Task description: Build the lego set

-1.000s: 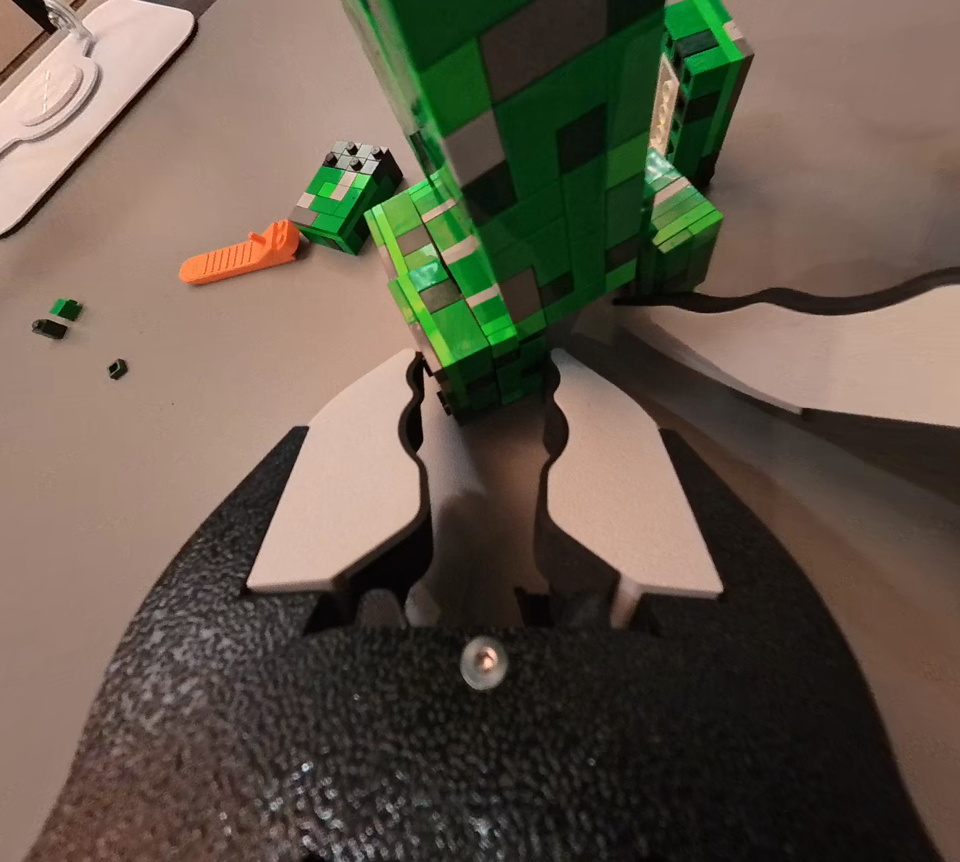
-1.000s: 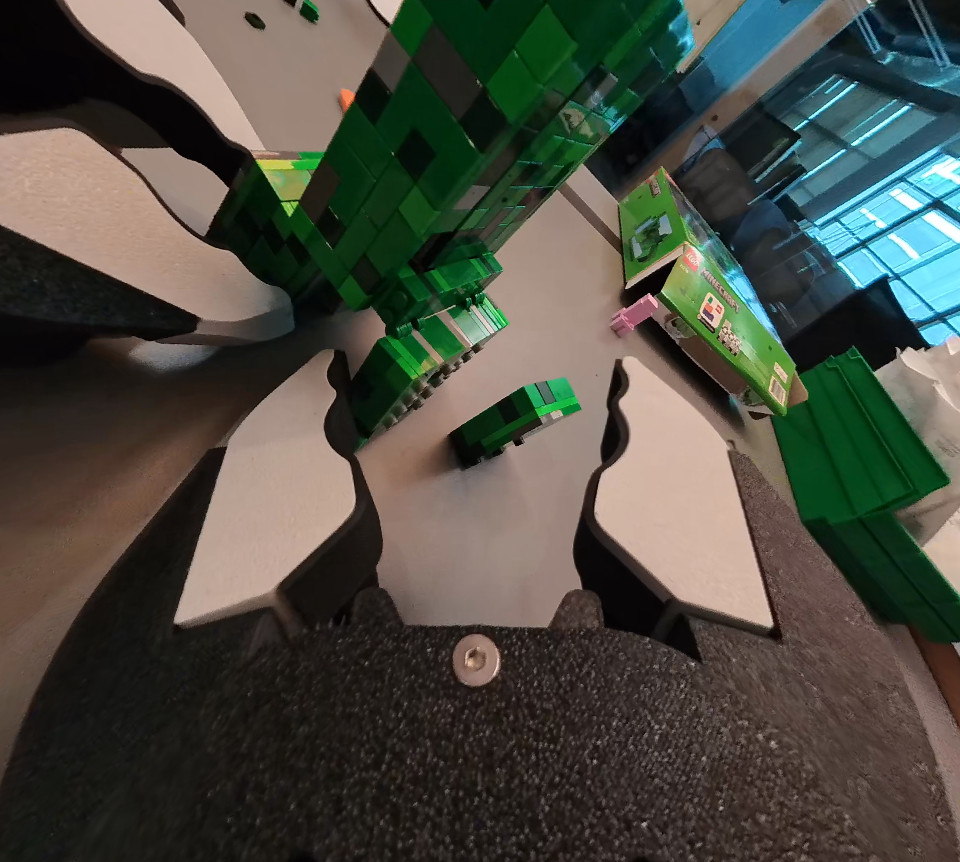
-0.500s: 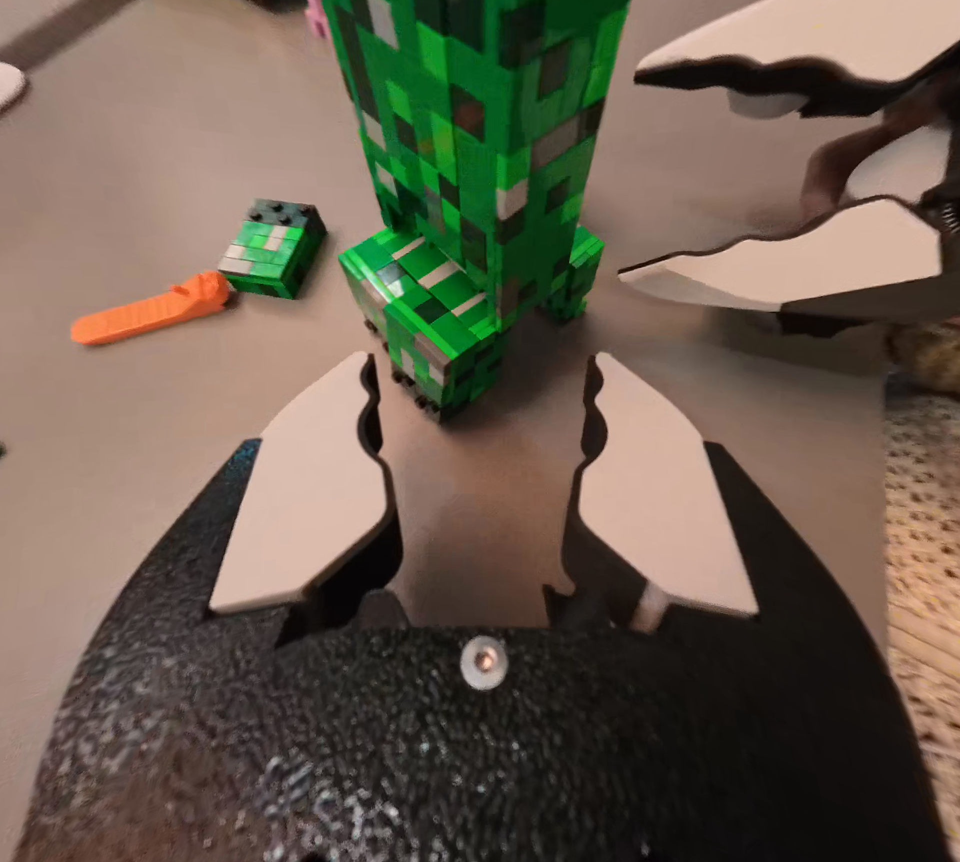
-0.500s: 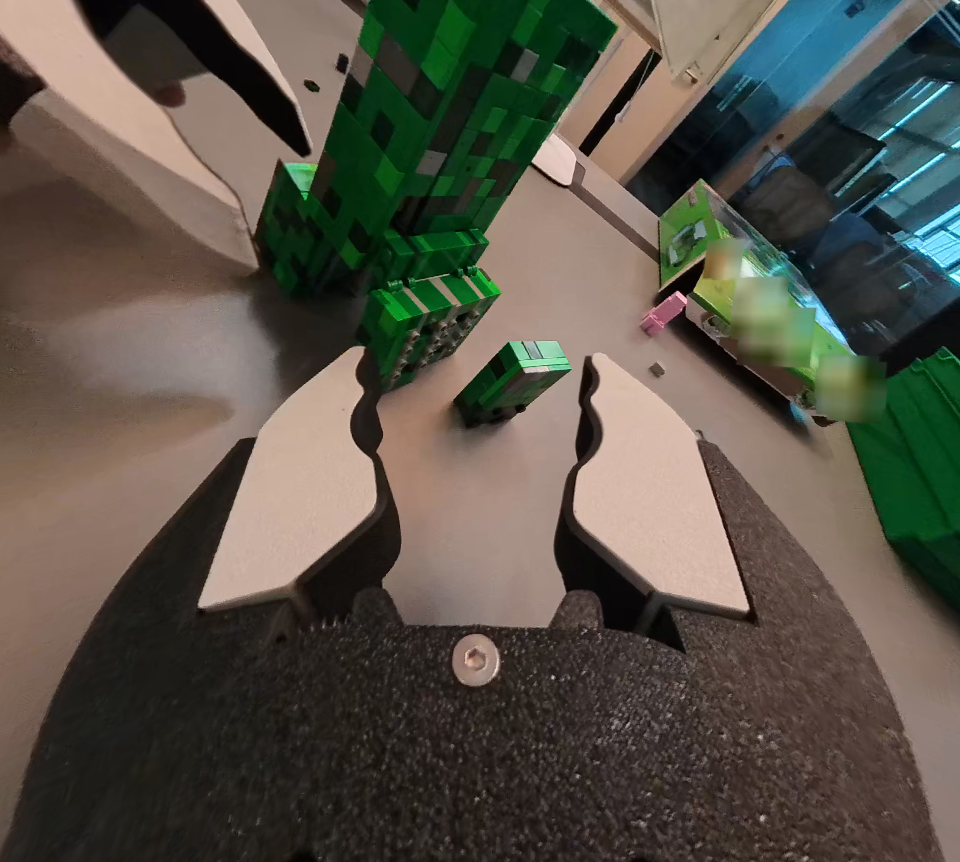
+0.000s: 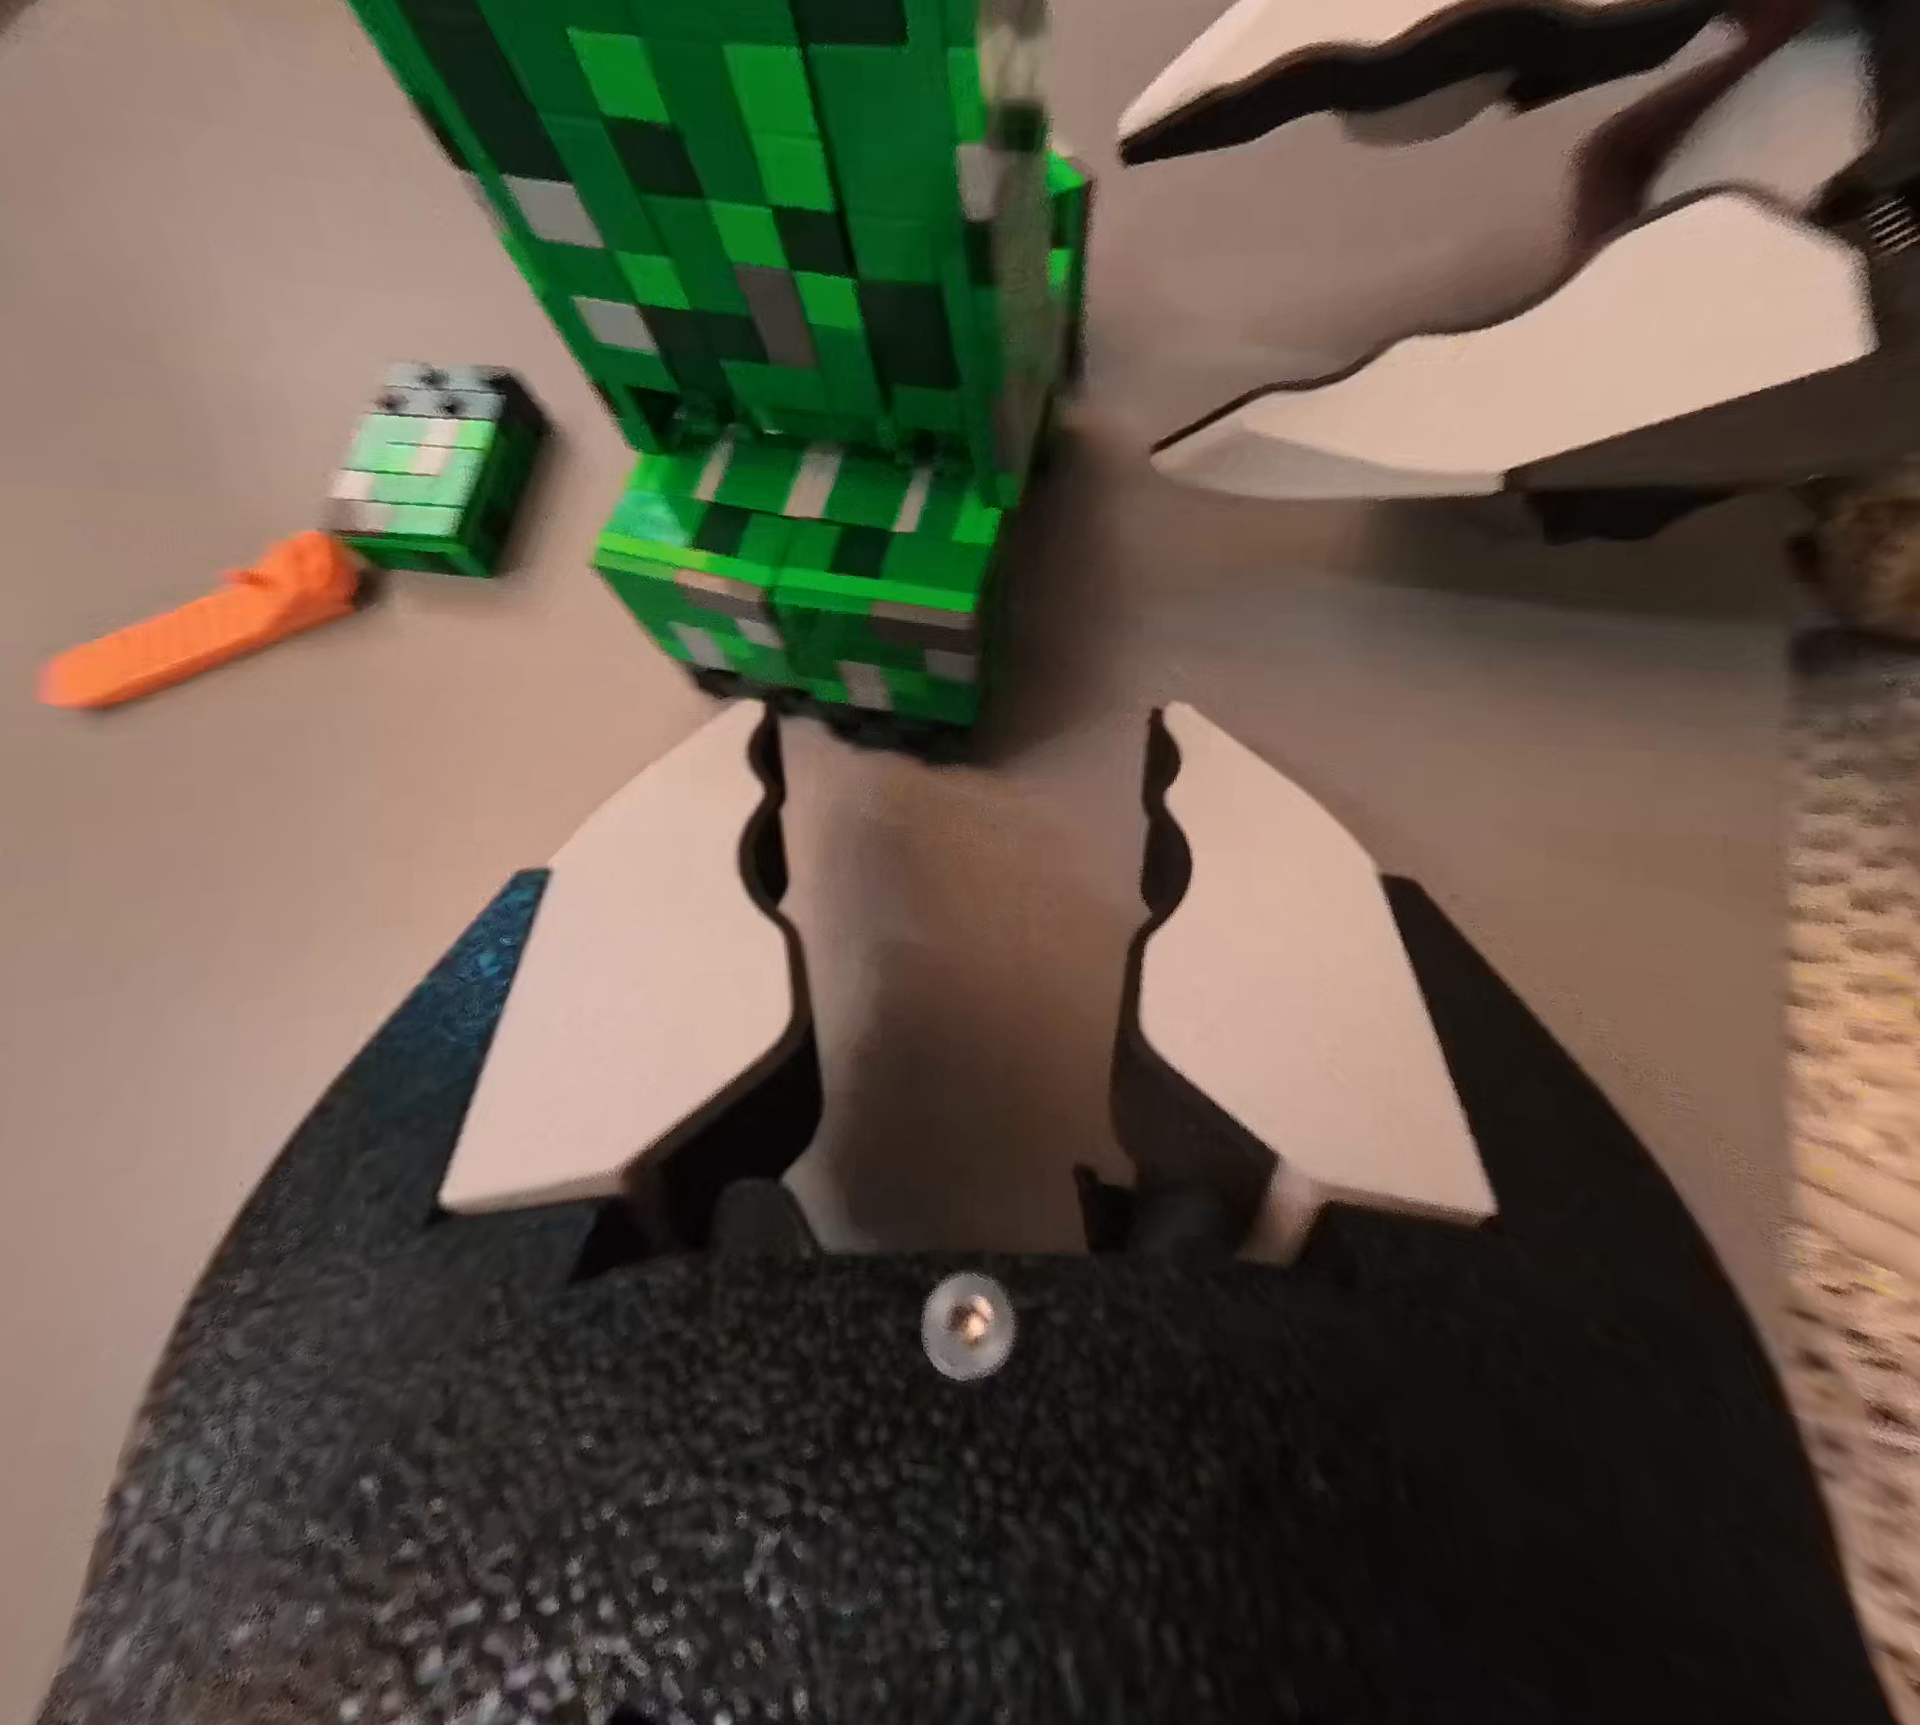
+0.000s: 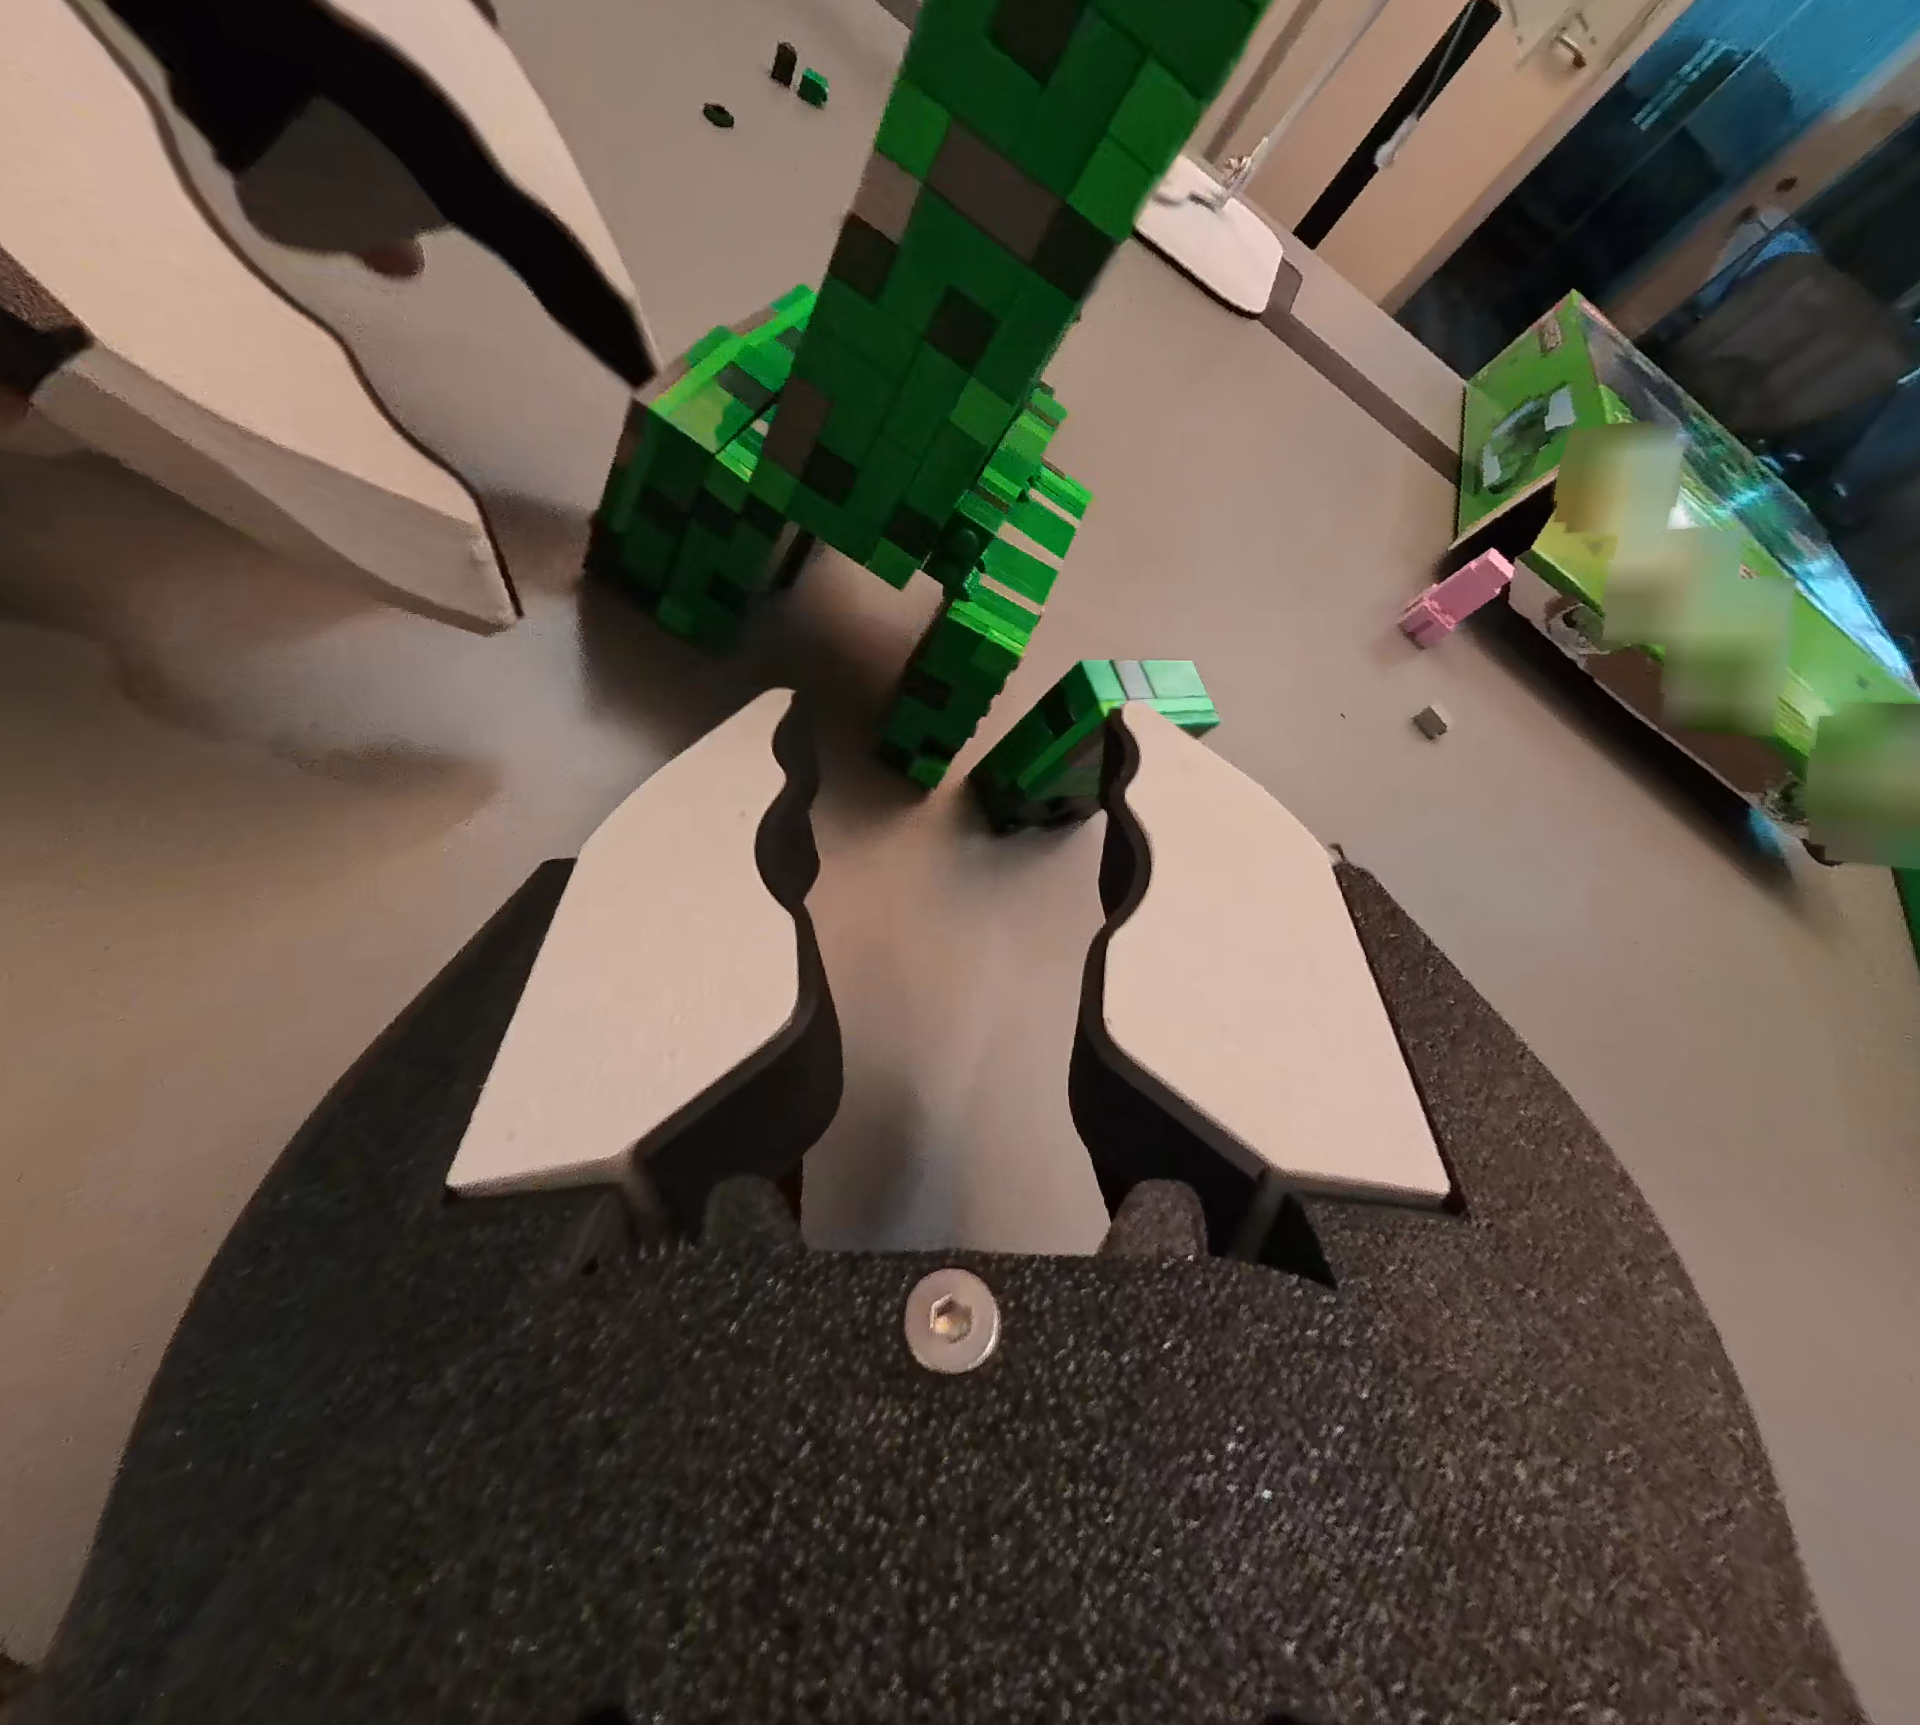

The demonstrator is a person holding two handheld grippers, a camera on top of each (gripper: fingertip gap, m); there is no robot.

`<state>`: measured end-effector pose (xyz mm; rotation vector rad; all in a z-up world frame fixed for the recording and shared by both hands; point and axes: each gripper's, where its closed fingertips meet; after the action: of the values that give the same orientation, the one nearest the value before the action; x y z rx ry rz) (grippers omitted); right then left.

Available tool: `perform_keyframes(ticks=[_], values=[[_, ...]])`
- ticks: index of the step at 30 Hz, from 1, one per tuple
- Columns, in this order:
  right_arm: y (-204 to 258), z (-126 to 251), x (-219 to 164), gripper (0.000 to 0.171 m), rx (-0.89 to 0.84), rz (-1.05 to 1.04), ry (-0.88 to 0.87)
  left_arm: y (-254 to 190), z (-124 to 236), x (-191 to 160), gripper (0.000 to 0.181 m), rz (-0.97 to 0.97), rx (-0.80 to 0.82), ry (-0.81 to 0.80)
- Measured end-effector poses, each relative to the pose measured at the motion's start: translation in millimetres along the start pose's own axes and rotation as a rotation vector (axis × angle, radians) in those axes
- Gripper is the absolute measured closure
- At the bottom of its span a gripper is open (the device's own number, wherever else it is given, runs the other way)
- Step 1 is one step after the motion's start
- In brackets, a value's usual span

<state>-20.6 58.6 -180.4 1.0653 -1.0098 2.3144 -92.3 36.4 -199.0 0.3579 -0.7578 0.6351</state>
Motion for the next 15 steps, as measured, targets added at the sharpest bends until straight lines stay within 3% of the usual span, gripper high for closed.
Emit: perform_keyframes(ticks=[2, 6, 10, 15], values=[[-5, -1, -3, 0.120, -0.009, -0.012, 0.007, 15, 3, 4, 0.096, -0.046, 0.110, -0.016], [-11, -3, -6, 0.124, 0.019, -0.061, 0.020, 15, -13, 10, 0.061, -0.095, 0.101, -0.017], [0, -1, -9, 0.146, 0.110, -0.085, 0.045, 14, -31, 5, 0.057, -0.132, 0.057, 0.041], [11, -3, -16, 0.147, 0.215, -0.129, 0.110, 18, -34, 18, 0.063, -0.142, -0.003, -0.007]])
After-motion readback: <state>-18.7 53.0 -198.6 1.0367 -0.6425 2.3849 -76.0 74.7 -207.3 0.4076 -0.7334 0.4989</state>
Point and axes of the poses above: each gripper's, where its closed fingertips meet, z back along the fingers, x out of its top, y = z × x across the jaws, and after that the axes turned 6 degrees about y, right-handed
